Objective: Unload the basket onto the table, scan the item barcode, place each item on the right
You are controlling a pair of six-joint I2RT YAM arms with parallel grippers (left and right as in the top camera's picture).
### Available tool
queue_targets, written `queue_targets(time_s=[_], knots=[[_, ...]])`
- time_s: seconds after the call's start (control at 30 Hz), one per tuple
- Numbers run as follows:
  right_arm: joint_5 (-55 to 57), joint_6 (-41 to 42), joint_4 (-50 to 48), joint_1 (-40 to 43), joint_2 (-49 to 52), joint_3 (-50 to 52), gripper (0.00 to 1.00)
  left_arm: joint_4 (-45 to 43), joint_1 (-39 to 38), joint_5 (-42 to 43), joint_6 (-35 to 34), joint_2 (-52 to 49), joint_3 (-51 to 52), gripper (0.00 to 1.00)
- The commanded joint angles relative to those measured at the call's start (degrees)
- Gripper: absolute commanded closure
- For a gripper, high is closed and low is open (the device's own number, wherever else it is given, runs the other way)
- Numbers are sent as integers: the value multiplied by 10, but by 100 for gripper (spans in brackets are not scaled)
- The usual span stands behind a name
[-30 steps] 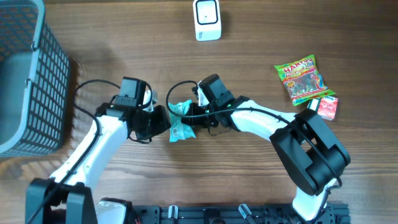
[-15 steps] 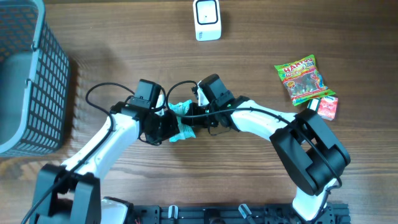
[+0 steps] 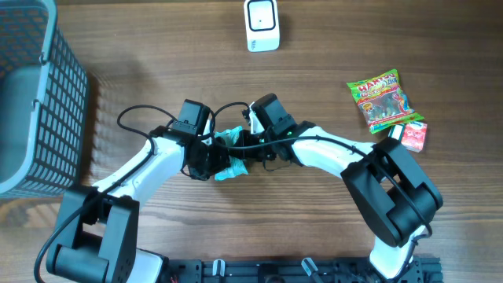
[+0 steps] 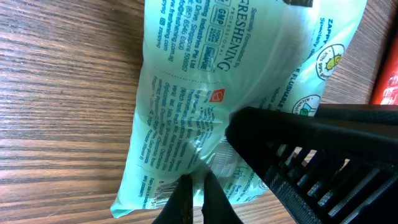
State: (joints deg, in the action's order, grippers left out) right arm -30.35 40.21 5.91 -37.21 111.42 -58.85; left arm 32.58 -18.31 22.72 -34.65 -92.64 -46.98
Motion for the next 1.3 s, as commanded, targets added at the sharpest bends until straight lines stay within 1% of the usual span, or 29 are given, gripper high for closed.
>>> queue_targets(time_s=[0.0, 0.17, 0.43, 0.53, 0.67, 0.73, 0.83, 0.87, 0.9, 0.93, 0.97, 1.0, 1.03, 1.1, 1.13, 1.17, 1.2, 1.27], knots=[[14, -12, 10, -9, 8, 4, 96, 0, 19, -42, -1, 7, -5, 96], [14, -12, 10, -9, 8, 4, 95, -3, 70, -42, -1, 57, -10, 96], [14, -12, 8, -9, 8, 4, 96, -6, 72, -63, -2, 52, -3, 95], [14, -12, 10, -9, 8, 4, 96, -27, 72, -70, -2, 44, 13, 95], [14, -12, 10, -9, 8, 4, 96, -84, 69, -70, -8, 30, 44, 96], [14, -12, 10, -9, 8, 4, 96, -89, 69, -77, -7, 26, 47, 96], [14, -12, 17, -9, 8, 4, 94, -86, 69, -118, -1, 28, 46, 96], [14, -12, 23, -9, 8, 4, 86, -83, 70, -132, 0, 35, 42, 96], [14, -12, 27, -9, 8, 4, 82, -74, 70, -145, 7, 48, 31, 96], [14, -12, 27, -9, 8, 4, 80, -54, 70, -165, 20, 70, 10, 96], [14, -12, 27, -8, 8, 4, 81, -39, 70, -184, 27, 87, -6, 96], [14, -13, 27, -8, 8, 4, 90, -18, 70, -218, 30, 109, -30, 96], [13, -26, 27, -8, 8, 4, 96, -4, 70, -246, 30, 129, -50, 96], [12, -71, 23, -8, 7, 3, 96, 7, 70, -288, 29, 169, -80, 96], [11, -74, 23, -7, 5, 2, 96, 2, 70, -301, 29, 198, -88, 88], [0, -84, 23, -2, 0, -1, 96, -4, 70, -314, 29, 226, -88, 75], [-19, -100, 24, 4, -6, -4, 96, -4, 70, -329, 29, 239, -88, 73], [-44, -127, 31, 13, -24, -8, 96, -1, 70, -369, 29, 254, -88, 63]])
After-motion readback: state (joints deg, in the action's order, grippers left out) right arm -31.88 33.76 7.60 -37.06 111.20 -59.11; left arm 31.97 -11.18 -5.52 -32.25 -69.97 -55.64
